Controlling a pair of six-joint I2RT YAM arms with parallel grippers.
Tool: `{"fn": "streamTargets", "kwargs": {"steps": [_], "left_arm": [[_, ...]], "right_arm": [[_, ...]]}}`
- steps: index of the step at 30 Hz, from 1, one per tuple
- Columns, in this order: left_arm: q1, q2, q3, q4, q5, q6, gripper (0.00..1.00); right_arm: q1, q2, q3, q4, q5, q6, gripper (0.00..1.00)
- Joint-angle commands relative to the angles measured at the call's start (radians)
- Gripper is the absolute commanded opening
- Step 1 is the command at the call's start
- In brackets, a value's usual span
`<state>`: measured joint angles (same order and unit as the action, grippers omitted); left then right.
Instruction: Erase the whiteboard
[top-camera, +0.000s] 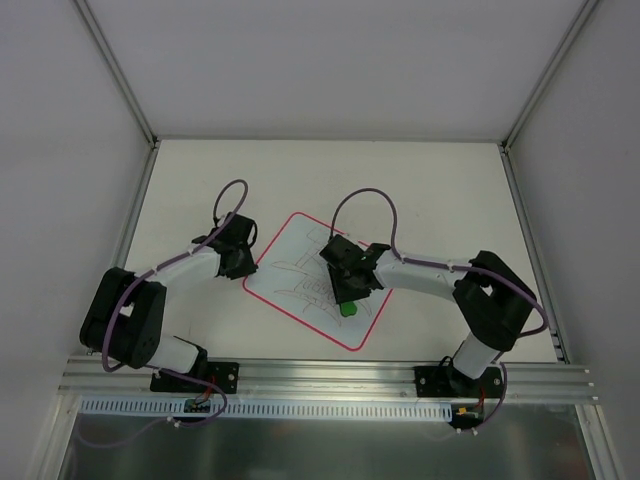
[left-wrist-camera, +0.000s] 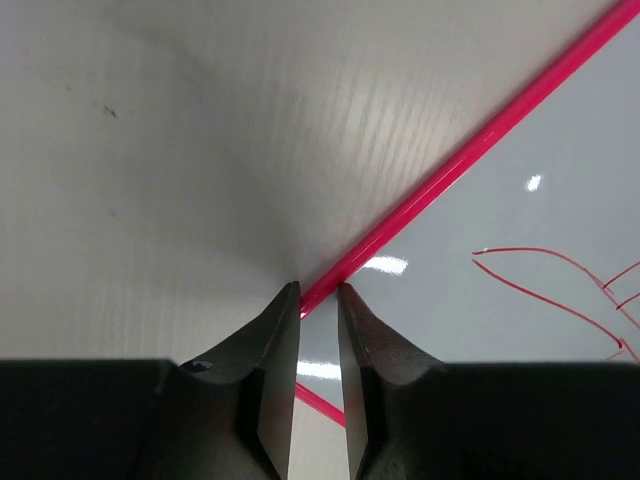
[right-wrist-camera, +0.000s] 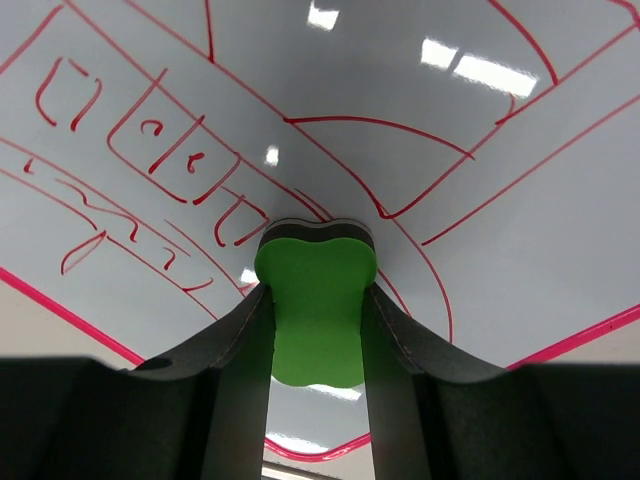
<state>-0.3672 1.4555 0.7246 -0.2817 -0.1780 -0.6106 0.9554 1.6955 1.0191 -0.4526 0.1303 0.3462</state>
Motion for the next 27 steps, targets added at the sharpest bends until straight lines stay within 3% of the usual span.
{"fn": "streamTargets", "kwargs": {"steps": [1,6,12,16,23,27], "left_arm": [[-0.048,-0.046,-0.097,-0.086,0.11,-0.087,0.19],[-0.113,-0.101,-0.145,-0.09,0.147,-0.103,0.1],[-0.168,-0.06,-0.142,-0.09,0.152,-0.11,0.03],[-0.202,-0.017,-0.125,-0.082,0.141,-0.109,0.0],[-0.22,0.003,-0.119,-0.074,0.135,-0.11,0.0],[-0.222,0.0,-0.125,-0.073,0.126,-0.117,0.0]], "right_arm": [[-0.036,-0.046,-0.047,-0.02,0.035,-0.01,0.09],[-0.09,-0.053,-0.051,-0.037,0.046,-0.018,0.09],[-0.096,0.055,0.039,-0.072,0.026,-0.001,0.09],[-0.063,0.174,0.226,-0.121,0.014,0.022,0.03],[0.009,0.4,0.546,-0.184,-0.02,0.074,0.0],[-0.001,0.451,0.59,-0.222,0.011,0.088,0.0]]}}
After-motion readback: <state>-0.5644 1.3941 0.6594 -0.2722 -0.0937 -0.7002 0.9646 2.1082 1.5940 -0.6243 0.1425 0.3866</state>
